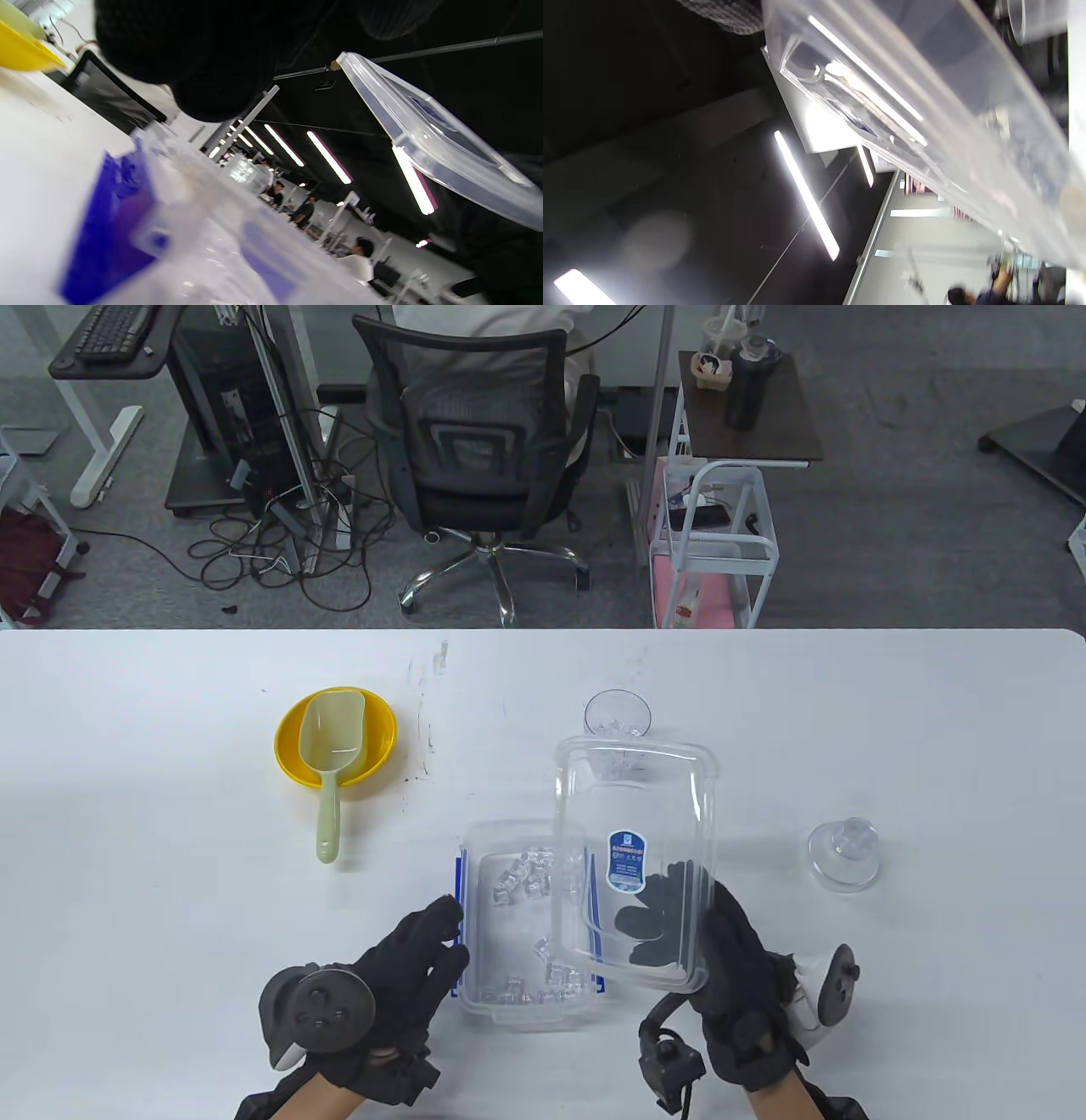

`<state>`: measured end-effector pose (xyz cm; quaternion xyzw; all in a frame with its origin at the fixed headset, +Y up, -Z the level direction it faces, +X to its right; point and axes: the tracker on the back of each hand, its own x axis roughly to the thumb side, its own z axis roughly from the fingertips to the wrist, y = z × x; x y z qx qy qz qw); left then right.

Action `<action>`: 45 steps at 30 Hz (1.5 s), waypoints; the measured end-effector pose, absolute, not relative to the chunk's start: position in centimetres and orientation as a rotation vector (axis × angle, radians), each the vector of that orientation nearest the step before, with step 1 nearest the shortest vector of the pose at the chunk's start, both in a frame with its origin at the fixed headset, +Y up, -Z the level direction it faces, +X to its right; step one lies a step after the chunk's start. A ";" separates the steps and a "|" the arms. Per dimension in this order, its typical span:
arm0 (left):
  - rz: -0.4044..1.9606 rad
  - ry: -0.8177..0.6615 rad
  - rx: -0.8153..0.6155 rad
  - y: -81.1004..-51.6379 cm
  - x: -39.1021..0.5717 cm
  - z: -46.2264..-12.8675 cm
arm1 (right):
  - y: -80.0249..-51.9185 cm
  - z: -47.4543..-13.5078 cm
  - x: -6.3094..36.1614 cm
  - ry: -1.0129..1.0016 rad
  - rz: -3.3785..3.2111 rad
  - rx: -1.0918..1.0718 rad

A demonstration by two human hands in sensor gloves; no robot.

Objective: Shake ice in a plastic shaker with both hands

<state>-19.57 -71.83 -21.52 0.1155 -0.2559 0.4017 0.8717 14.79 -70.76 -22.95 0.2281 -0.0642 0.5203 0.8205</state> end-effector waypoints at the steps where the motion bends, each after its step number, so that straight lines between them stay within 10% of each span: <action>1: 0.881 -0.560 0.242 -71.8 -19.1 -21.2 | -71.0 -22.8 14.1 -0.088 1.101 0.498; 24: 0.915 -0.568 0.262 -70.9 -18.9 -21.1 | -70.2 -23.8 13.5 -0.136 1.981 0.442; 45: 0.752 -0.362 -0.159 -74.9 -20.2 -23.8 | -75.5 -27.5 12.2 0.279 2.150 0.300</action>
